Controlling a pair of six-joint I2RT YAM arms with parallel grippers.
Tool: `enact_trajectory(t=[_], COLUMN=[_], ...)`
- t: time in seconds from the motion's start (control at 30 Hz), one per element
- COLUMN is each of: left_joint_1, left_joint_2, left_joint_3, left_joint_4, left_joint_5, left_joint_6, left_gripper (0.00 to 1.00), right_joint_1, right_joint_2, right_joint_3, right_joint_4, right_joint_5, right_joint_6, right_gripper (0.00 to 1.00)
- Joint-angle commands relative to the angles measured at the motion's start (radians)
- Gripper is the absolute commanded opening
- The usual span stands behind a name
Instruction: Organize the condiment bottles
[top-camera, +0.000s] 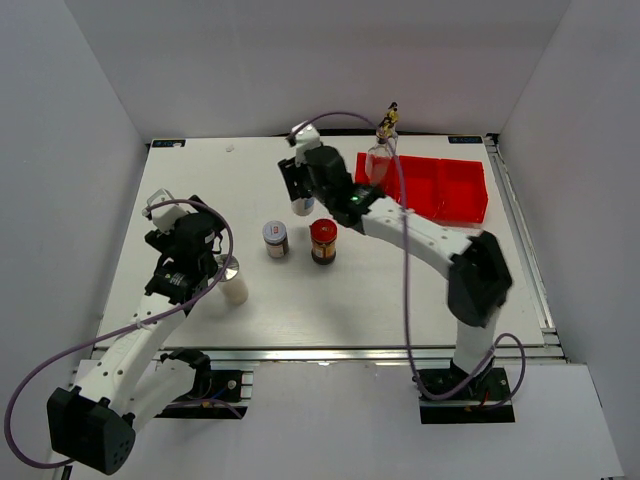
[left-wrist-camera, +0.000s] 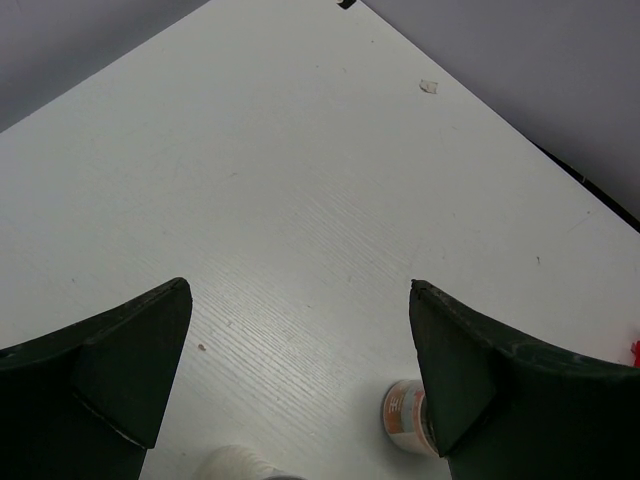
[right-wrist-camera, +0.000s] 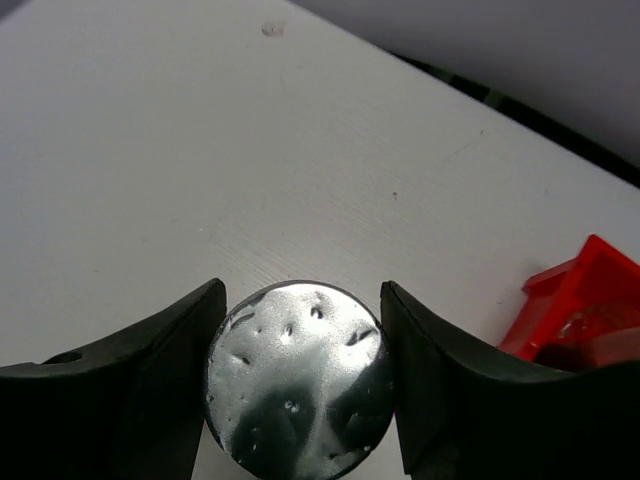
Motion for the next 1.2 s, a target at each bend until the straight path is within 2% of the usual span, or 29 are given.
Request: enact_trajectory(t=[0.0,0.2,0.3,0.4,0.47,0.63,0.77,0.93,1.17], left_joint_1=[0.007,0.007,0.007,0.007,0.007,0.007,0.007,0.007,0.007], left_joint_2=[-0.014,-0.01,-0.001,0.001,-0.002,-0.002,-0.004,-0.002,0.024], left_joint_3=[0.007,0.001,0.01,0.018,0.021,0.035,0.043,0.049,0.064], left_joint_4=[-0.007,-0.003,-0.009,-0.012,-0.016,-0.039,-0.053,-0.061,-0.053], left_joint_5=[0.02,0.031,0.029,0.028,0.032,0.029,0.017,0.005,-0.004], left_joint_6=[0.009,0.02,0.015,0.008,0.006,-0.005,-0.011,-0.009,-0.002], left_gripper=[0.98,0.98,0.98,0.98,0.98,0.98,0.98,0.98,0.98], right_joint_1=[0.005,-0.024,-0.108,-0.313,-0.377,-0.512,-0.576,-0.587,-0.599], right_joint_2=[-0.3,-0.656,-0.79,-0.875,-0.889,-0.794,-0.619,-0.399,-0.199], right_joint_3=[-0.088,-0.449,-0.551,-0.616,-0.633,-0.596,-0.529,-0.393,-0.242], right_joint_4=[0.177,0.223,0.154,0.099,0.091,0.096,0.159,0.266,0.282], right_joint_5=[-0.007,0.16,0.196,0.112,0.081,0.003,-0.054,0.015,0.05], right_joint_6=[-0.064,-0.133,-0.098,-0.024,0.011,0.024,0.033,-0.002,-0.012], right_gripper=[0.2,0.19,0.18,0.16,0.16,0.15,0.12,0.12,0.12])
